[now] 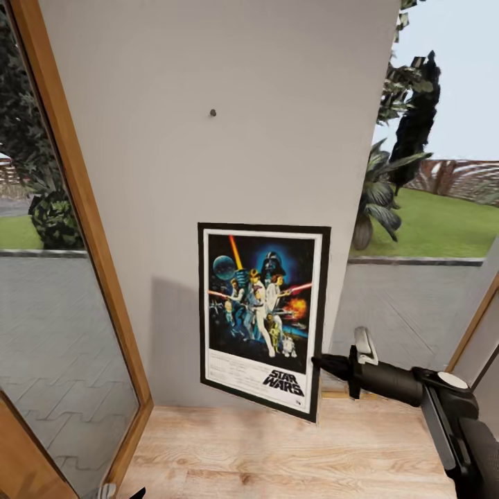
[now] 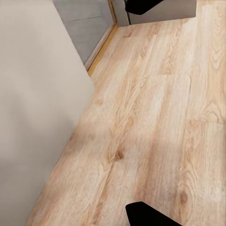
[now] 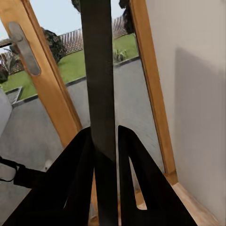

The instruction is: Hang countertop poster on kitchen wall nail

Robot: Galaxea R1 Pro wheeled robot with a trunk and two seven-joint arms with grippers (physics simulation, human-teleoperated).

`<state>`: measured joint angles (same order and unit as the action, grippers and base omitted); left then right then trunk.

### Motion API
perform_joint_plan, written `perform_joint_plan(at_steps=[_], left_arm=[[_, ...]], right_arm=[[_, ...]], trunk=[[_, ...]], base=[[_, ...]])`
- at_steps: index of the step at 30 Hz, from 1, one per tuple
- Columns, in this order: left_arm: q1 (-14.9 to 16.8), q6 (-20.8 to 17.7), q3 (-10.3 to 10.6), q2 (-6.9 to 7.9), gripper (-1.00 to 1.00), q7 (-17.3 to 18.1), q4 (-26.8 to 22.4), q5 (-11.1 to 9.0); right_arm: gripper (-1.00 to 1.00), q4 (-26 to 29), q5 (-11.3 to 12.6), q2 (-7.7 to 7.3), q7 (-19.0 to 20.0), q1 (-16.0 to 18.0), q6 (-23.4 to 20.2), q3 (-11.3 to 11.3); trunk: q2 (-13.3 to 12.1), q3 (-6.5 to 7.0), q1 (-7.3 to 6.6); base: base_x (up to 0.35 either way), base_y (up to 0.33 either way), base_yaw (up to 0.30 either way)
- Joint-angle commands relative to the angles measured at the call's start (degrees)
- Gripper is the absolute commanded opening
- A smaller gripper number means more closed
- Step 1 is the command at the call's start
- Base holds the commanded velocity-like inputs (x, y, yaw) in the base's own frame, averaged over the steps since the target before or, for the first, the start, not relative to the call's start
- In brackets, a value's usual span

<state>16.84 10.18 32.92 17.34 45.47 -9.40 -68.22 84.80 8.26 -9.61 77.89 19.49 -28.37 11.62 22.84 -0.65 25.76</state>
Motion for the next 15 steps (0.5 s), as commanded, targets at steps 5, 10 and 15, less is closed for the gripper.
perform_joint_plan(at_steps=[5,10,15], left_arm=[[0.04,0.36,0.48,0.03,1.0,0.1,0.0,-0.34],[0.04,0.36,0.48,0.03,1.0,0.14,0.0,-0.34],[0.04,0.4,0.48,0.03,1.0,0.2,-0.01,-0.34]], right_arm=[[-1.0,0.17,0.26,0.08,0.25,6.78,-7.48,-2.76],[-1.0,0.25,0.27,0.11,0.3,14.48,-14.52,-5.22],[-1.0,0.55,0.27,0.1,0.33,22.42,-20.28,-5.83]], trunk=[[0.08,-0.07,0.03],[0.08,-0.07,0.03],[0.08,-0.07,0.03]], base=[[0.0,0.0,0.0],[0.0,0.0,0.0],[0.0,0.0,0.0]])
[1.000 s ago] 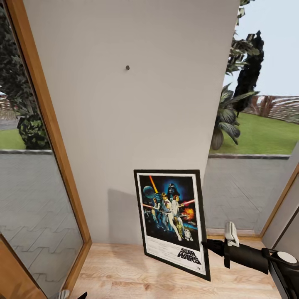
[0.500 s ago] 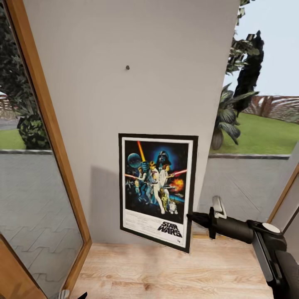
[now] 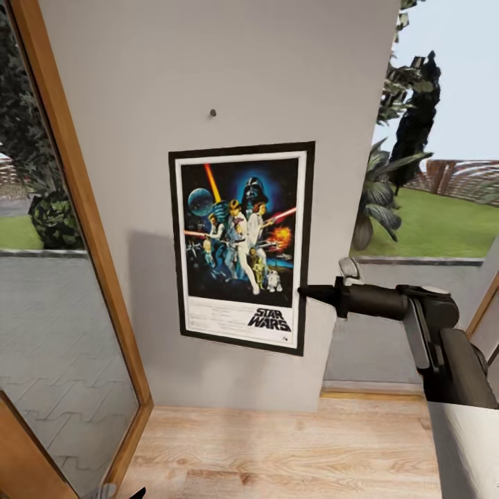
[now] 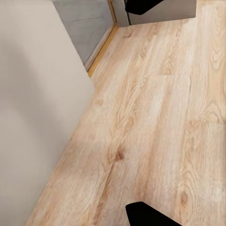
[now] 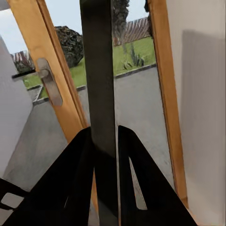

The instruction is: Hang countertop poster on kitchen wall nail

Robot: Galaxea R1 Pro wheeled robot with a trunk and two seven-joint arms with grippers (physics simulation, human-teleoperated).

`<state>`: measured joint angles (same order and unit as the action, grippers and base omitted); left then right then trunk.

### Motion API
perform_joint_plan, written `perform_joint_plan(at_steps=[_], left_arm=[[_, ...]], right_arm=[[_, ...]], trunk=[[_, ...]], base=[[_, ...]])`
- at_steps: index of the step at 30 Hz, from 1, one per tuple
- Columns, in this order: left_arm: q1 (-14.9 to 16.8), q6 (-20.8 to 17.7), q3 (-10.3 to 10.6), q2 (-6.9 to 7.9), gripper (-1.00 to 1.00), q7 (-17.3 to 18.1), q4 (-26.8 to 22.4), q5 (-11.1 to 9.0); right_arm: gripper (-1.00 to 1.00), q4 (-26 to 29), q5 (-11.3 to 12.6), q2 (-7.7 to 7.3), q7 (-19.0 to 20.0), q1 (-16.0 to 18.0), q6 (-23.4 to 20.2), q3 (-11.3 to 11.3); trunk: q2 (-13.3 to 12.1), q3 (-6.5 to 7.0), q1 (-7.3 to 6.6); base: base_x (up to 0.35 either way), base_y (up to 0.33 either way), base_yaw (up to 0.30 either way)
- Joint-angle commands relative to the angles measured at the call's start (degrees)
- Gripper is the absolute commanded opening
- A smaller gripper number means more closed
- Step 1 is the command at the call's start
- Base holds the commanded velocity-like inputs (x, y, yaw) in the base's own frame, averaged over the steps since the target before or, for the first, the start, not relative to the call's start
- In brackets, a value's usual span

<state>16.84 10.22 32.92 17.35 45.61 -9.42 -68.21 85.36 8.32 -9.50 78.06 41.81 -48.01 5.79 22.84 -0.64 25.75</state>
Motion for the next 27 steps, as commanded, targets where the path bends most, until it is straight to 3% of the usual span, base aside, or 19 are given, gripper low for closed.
perform_joint_plan(at_steps=[1,6,7,10,27], left_arm=[[0.04,0.36,0.48,0.01,1.0,0.07,0.01,-0.34],[0.04,0.4,0.48,0.02,1.0,0.09,0.01,-0.34],[0.04,0.41,0.48,0.02,1.0,0.09,0.01,-0.34],[0.04,0.41,0.48,0.04,1.0,0.1,0.01,-0.34],[0.04,0.41,0.56,0.03,1.0,0.1,-0.04,-0.34]], right_arm=[[-1.0,0.0,0.21,-0.01,0.16,0.77,-1.04,-0.15],[-1.0,0.08,0.21,-0.03,0.23,5.83,-2.93,-2.42],[-1.0,0.17,0.27,-0.01,0.31,8.22,-3.97,-3.54],[-1.0,0.28,0.41,0.0,0.71,10.0,-4.65,-4.1],[-1.0,0.42,0.47,-0.08,3.49,11.1,-4.65,-4.27]], trunk=[[0.08,-0.08,0.03],[0.08,-0.08,0.03],[0.08,-0.08,0.03],[0.08,-0.08,0.03],[0.08,-0.08,0.03]], base=[[0.0,0.0,0.0],[0.0,0.0,0.0],[0.0,0.0,0.0],[0.0,0.0,0.0],[0.0,0.0,0.0]])
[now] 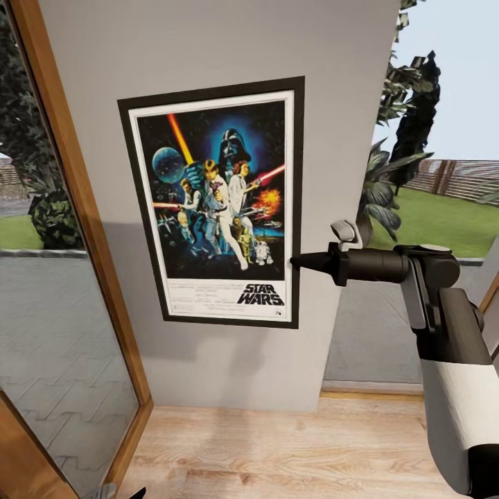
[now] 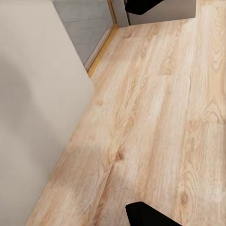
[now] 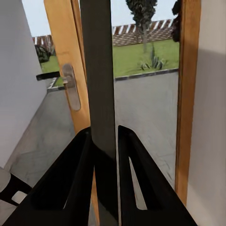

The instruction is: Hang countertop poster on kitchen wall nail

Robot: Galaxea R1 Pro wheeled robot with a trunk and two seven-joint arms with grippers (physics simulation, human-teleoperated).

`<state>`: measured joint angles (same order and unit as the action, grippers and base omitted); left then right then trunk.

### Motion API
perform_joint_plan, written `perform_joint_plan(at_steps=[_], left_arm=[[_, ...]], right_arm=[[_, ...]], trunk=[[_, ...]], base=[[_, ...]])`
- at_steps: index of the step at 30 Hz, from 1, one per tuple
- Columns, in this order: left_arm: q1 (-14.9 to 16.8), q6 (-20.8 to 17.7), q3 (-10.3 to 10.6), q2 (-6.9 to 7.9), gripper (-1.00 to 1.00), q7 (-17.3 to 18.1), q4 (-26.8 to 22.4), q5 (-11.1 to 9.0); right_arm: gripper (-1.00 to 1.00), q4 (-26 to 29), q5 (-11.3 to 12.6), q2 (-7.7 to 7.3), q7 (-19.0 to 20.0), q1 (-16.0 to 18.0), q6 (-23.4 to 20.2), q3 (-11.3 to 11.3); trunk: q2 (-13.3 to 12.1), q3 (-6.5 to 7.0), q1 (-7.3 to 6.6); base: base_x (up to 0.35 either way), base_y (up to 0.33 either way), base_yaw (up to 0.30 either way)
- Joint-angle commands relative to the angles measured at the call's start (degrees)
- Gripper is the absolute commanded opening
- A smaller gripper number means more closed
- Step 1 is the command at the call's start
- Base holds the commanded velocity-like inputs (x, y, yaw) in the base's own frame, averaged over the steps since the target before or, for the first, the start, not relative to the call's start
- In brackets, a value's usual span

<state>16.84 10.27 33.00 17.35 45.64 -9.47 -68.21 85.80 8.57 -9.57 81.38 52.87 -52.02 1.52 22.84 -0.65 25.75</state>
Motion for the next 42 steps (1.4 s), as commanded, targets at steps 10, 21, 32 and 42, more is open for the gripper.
perform_joint_plan(at_steps=[10,21,32,42], left_arm=[[0.04,0.36,0.49,0.02,1.0,0.06,-0.02,-0.35],[0.04,0.36,0.45,0.02,1.0,0.06,-0.06,-0.34],[0.04,0.35,0.41,0.01,1.0,0.06,-0.03,-0.35],[0.04,0.36,0.4,0.02,1.0,0.06,-0.02,-0.35]], right_arm=[[-1.0,-0.02,0.14,-0.01,0.18,0.05,-0.63,0.19],[-1.0,-0.02,0.13,-0.01,0.16,0.08,-0.68,0.42],[-1.0,-0.02,0.63,-0.01,0.09,0.1,-0.8,0.59],[-1.0,-0.02,2.14,-0.02,0.05,0.11,-0.93,1.85]], trunk=[[0.08,-0.07,0.03],[0.08,-0.07,0.03],[0.08,-0.07,0.03],[0.08,-0.07,0.03]], base=[[0.0,0.0,0.0],[0.072,0.0,0.0],[0.201,0.0,0.0],[0.015,0.0,0.0]])
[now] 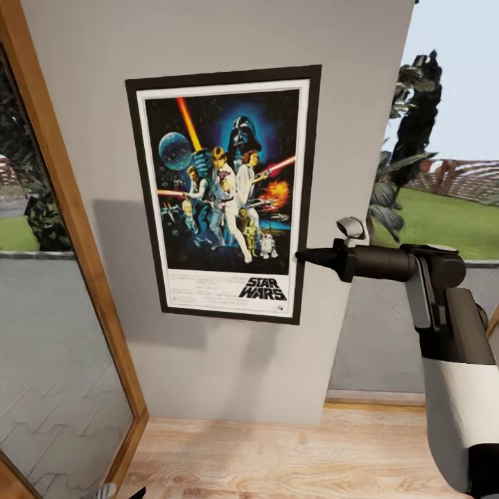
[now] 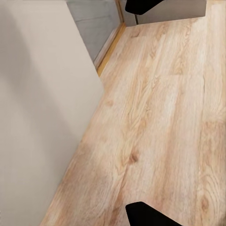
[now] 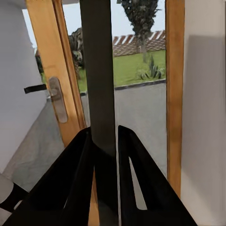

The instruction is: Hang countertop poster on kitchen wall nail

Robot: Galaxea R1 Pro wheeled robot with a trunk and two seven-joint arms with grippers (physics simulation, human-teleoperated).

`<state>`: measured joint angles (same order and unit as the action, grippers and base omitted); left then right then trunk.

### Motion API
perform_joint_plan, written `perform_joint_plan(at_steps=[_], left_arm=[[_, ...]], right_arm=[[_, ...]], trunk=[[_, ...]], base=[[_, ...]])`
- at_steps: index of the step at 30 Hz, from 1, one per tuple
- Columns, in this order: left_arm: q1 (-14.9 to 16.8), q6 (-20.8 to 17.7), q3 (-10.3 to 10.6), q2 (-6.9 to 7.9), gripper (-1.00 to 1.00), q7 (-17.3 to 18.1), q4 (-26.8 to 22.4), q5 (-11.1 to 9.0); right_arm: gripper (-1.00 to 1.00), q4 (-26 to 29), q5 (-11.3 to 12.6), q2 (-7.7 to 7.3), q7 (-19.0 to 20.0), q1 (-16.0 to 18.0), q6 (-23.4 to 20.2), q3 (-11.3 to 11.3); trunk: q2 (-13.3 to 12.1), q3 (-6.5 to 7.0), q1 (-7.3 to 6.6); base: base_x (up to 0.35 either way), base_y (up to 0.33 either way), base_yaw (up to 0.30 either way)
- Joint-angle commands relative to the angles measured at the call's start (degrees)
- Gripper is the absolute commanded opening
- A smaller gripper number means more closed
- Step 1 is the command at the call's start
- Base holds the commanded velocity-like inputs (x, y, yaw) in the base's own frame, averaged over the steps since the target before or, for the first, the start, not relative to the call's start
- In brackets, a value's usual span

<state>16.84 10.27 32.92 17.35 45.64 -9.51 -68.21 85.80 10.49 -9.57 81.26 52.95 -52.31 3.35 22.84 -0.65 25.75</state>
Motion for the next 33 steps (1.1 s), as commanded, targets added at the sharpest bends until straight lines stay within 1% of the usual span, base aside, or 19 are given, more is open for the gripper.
perform_joint_plan(at_steps=[1,7,15,27,33], left_arm=[[0.04,0.36,0.48,0.04,1.0,0.06,0.02,-0.35],[0.04,0.33,0.48,0.03,1.0,0.06,0.02,-0.35],[0.04,0.29,0.48,0.04,1.0,0.06,0.02,-0.35],[0.04,0.28,0.48,0.05,1.0,0.06,0.02,-0.35],[-0.16,0.27,0.21,-0.09,1.0,0.15,0.01,-0.35]], right_arm=[[-1.0,-0.02,0.26,-0.01,0.15,0.16,-0.66,0.13],[-1.0,-0.2,0.24,-0.01,0.13,1.34,-0.77,0.31],[-1.0,-0.28,0.29,0.0,0.13,1.61,-0.78,0.28],[-1.0,-0.28,0.25,0.0,0.13,1.63,-0.78,0.25],[-1.0,-0.33,0.26,0.12,-0.07,1.63,-0.84,0.27]], trunk=[[0.08,-0.07,0.03],[0.08,-0.07,0.03],[0.08,-0.07,0.03],[0.08,-0.07,0.03],[0.08,-0.07,0.03]], base=[[0.001,0.0,0.0],[0.0,0.0,0.0],[0.004,0.0,0.0],[0.294,0.0,0.0],[0.0,0.0,0.0]])
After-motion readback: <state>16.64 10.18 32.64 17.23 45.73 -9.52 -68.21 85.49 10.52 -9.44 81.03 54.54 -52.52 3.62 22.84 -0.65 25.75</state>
